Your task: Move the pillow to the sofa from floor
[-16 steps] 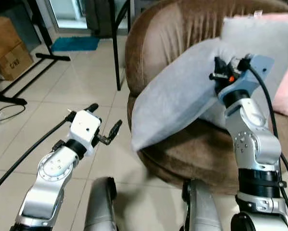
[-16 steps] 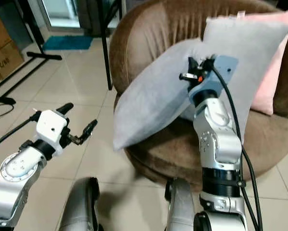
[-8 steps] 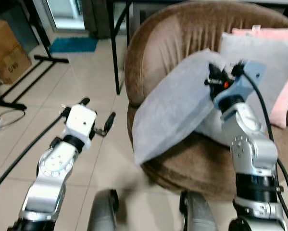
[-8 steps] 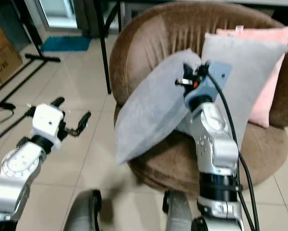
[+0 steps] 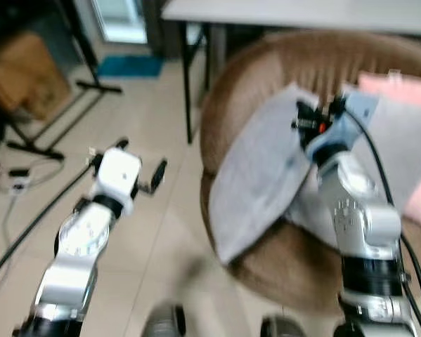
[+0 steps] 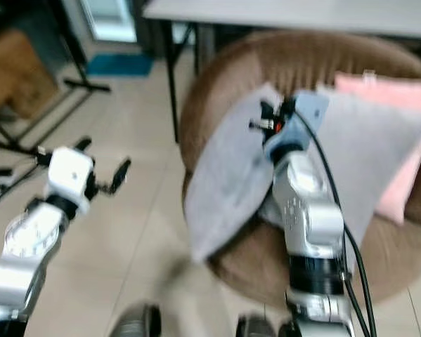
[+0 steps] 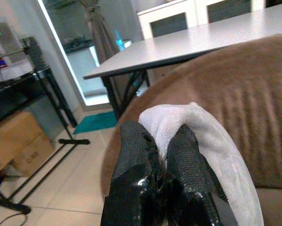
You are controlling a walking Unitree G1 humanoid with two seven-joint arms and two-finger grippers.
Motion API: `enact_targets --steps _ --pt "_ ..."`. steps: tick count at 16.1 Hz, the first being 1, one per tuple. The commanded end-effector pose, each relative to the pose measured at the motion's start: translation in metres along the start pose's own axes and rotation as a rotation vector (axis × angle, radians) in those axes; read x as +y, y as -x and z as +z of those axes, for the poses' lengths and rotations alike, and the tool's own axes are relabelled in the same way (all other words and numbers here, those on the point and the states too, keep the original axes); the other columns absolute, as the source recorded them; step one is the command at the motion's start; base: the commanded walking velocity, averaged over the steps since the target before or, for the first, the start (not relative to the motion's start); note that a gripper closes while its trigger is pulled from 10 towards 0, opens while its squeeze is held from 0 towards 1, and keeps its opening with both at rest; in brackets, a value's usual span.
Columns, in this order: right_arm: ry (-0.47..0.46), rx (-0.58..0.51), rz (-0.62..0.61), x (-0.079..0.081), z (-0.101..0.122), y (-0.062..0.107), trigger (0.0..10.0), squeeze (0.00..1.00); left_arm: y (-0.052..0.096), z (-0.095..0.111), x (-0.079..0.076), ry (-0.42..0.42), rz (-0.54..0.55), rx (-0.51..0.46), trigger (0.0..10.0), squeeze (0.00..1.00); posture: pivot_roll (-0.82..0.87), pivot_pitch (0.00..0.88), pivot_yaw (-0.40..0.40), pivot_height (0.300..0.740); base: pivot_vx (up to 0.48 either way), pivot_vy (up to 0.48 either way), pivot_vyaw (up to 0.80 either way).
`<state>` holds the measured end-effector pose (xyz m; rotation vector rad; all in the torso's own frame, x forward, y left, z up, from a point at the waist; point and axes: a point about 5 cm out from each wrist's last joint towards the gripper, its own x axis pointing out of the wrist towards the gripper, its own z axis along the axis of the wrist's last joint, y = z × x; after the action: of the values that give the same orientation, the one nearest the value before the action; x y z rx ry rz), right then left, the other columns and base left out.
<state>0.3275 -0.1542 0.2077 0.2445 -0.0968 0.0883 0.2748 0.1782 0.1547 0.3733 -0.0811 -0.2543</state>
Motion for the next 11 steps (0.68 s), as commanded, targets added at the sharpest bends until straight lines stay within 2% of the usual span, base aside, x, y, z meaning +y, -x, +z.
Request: enact_targets --steps 1,6,11 --pt "0.007 -0.042 0.011 0.003 0.009 0.001 10.0 0.0 0.001 -0.001 0.001 -0.007 -0.002 0.005 10.0 0.0 -0.06 0.0 0.021 0.736 0.0 0.0 0.0" --pt "0.017 -0.041 0.029 0.006 0.009 0.0 10.0 0.0 0.003 -0.002 -0.002 0.003 -0.017 0.003 10.0 0.0 -0.06 0.0 0.015 0.74 0.0 0.0 0.0" --pt "-0.024 -0.103 0.168 0.025 0.019 0.001 10.0 0.0 0.004 0.0 -0.005 0.03 -0.052 -0.01 10.0 0.0 -0.06 0.0 0.012 0.74 0.0 0.0 0.0"
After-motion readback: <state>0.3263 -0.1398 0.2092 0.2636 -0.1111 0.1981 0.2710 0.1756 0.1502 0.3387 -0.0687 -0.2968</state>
